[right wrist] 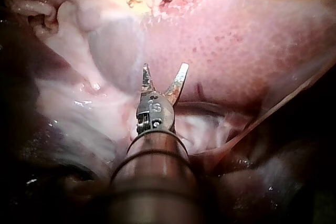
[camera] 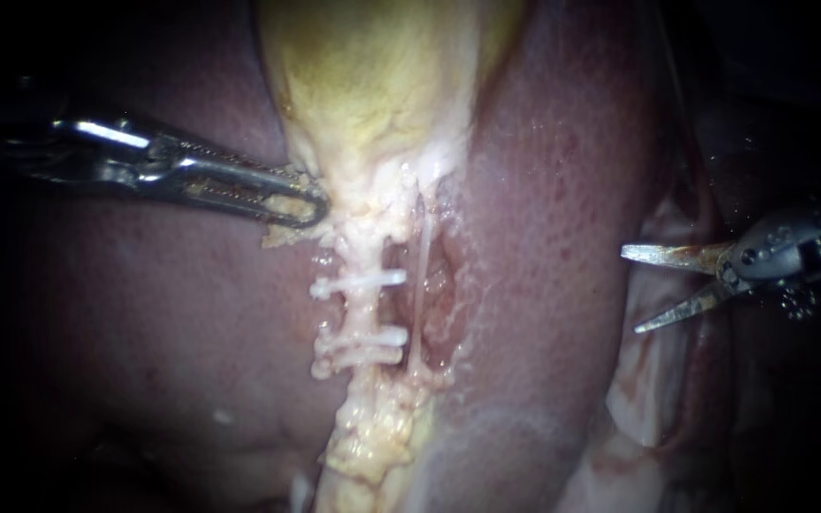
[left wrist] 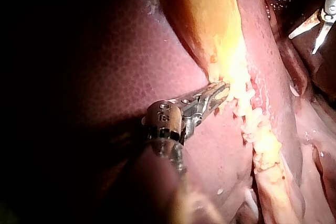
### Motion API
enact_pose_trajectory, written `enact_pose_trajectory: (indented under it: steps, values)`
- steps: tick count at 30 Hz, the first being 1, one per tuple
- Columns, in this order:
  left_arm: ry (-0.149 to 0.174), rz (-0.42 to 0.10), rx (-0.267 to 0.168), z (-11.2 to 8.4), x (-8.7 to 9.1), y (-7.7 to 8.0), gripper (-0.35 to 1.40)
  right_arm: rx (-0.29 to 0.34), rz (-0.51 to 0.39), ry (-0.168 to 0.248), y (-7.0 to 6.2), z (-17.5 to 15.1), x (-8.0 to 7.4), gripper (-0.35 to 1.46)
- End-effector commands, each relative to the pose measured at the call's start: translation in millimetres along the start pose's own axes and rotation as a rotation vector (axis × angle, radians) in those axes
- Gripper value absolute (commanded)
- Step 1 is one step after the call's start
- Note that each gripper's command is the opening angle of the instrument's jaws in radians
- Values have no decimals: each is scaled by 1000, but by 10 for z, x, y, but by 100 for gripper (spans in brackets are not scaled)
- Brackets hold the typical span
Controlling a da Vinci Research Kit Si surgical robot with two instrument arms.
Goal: Go to the cutting position left tube
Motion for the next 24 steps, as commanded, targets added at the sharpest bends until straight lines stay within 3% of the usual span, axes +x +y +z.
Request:
enact_pose_trajectory:
  steps: [1,5,12,15,19,24]
  values:
    - [2,0,-3,-3,1,1,-35,0,0,0,0,0,0,137]
    - [24,-6,-22,-25,11,10,-35,0,-1,0,-1,1,0,137]
    - [111,1,-39,-103,51,44,-35,0,-1,0,-1,1,0,137]
    - [127,-4,-41,-122,61,54,-35,-1,0,0,-1,2,1,139]
    - [128,-5,-36,-124,59,57,-35,-5,1,5,-3,4,5,141]
    - [129,-1,-34,-119,54,52,-35,18,8,43,-9,12,21,142]
